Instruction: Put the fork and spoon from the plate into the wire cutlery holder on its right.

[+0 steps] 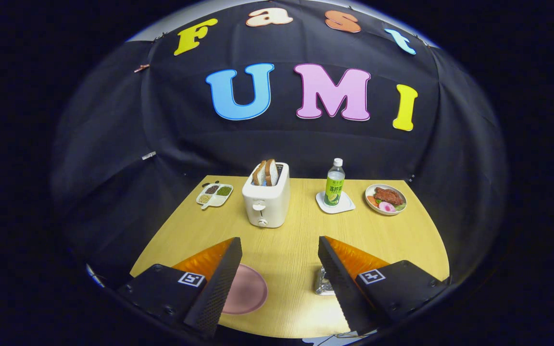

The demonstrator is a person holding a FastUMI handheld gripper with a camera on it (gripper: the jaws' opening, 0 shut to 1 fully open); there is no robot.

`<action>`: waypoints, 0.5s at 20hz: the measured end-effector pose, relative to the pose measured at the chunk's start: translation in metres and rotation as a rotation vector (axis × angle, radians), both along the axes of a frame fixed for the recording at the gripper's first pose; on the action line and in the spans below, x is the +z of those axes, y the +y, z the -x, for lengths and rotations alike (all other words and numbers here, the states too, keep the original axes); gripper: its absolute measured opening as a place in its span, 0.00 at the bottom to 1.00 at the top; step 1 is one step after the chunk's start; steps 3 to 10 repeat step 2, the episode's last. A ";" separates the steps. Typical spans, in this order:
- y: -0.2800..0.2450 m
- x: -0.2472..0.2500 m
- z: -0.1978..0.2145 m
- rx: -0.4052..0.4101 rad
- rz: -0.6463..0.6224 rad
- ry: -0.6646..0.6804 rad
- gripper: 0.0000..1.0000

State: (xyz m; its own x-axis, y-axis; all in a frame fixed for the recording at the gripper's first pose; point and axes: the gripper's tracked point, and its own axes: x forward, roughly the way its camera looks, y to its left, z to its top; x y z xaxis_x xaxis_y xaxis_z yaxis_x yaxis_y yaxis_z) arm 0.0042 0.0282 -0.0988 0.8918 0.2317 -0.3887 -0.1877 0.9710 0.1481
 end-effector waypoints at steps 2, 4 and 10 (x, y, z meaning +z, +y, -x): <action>0.001 0.002 0.000 0.004 0.001 -0.002 0.99; 0.001 0.002 0.000 0.004 0.001 -0.002 0.99; 0.001 0.002 0.000 0.004 0.001 -0.002 0.99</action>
